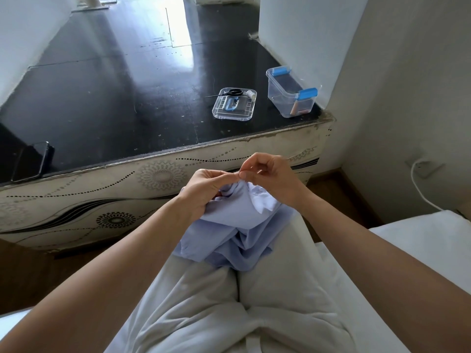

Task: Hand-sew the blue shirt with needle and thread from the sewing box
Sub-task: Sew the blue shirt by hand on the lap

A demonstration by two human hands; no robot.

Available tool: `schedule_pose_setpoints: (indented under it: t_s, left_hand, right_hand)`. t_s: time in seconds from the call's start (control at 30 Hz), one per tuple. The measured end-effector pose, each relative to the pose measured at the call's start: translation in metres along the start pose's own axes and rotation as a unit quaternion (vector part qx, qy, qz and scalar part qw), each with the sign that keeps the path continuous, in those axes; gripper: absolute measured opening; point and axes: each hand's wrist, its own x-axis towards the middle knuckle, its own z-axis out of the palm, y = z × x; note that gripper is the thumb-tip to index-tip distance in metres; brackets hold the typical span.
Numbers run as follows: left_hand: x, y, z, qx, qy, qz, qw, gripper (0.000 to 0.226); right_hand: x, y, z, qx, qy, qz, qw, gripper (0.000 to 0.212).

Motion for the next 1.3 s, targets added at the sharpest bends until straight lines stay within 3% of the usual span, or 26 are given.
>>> schedule_pose_setpoints:
  t_s: [0.17, 0.27, 0.37, 0.47, 0.53, 0.6, 0.67, 0.73, 0.8, 0.93, 1.1, 1.3]
  left_hand:
    - [0.005, -0.002, -0.002, 0.027, 0.025, -0.025, 0.999, 0.036]
    - [0.007, -0.004, -0.007, 0.026, 0.054, -0.022, 0.998, 0.037]
    - [0.006, -0.002, -0.009, 0.003, 0.048, -0.001, 0.999, 0.034]
    - [0.005, 0.001, -0.005, 0.006, 0.051, 0.014, 0.999, 0.039]
    - [0.005, 0.003, -0.004, -0.013, 0.061, 0.018, 0.998, 0.034]
    - [0.005, 0.003, -0.004, -0.030, 0.064, 0.025, 0.997, 0.029]
    - [0.004, 0.003, -0.003, -0.033, 0.069, 0.034, 0.996, 0.023]
    - [0.002, 0.004, -0.002, -0.028, 0.073, 0.042, 0.996, 0.016]
    - [0.002, 0.004, -0.001, -0.023, 0.078, 0.049, 0.995, 0.011]
    - [0.000, 0.004, -0.004, -0.014, 0.095, 0.062, 0.993, 0.007]
    - [0.000, 0.002, -0.005, -0.035, 0.122, 0.064, 0.990, 0.006]
    - [-0.002, 0.003, -0.004, -0.061, 0.131, 0.067, 0.987, 0.009]
  right_hand:
    - [-0.001, -0.008, 0.012, -0.040, 0.052, -0.141, 0.988, 0.004]
    - [0.004, -0.021, 0.009, 0.076, 0.102, -0.135, 0.983, 0.001]
    - [0.008, -0.029, -0.003, 0.271, 0.081, 0.003, 0.959, 0.007]
    - [-0.001, -0.025, -0.017, 0.392, -0.086, 0.185, 0.897, 0.013]
    - [-0.010, -0.021, -0.024, 0.371, -0.227, 0.237, 0.869, 0.014]
    - [-0.016, -0.017, -0.030, 0.331, -0.292, 0.254, 0.861, 0.019]
    - [-0.017, -0.013, -0.032, 0.283, -0.264, 0.270, 0.881, 0.028]
    - [-0.016, -0.013, -0.029, 0.218, -0.187, 0.288, 0.914, 0.034]
    - [-0.014, -0.015, -0.029, 0.139, -0.130, 0.298, 0.935, 0.031]
    - [-0.014, -0.024, -0.033, 0.034, -0.167, 0.308, 0.936, 0.017]
    - [-0.021, -0.028, -0.037, 0.102, -0.255, 0.316, 0.908, 0.013]
    - [-0.023, -0.020, -0.040, 0.099, -0.218, 0.304, 0.922, 0.019]
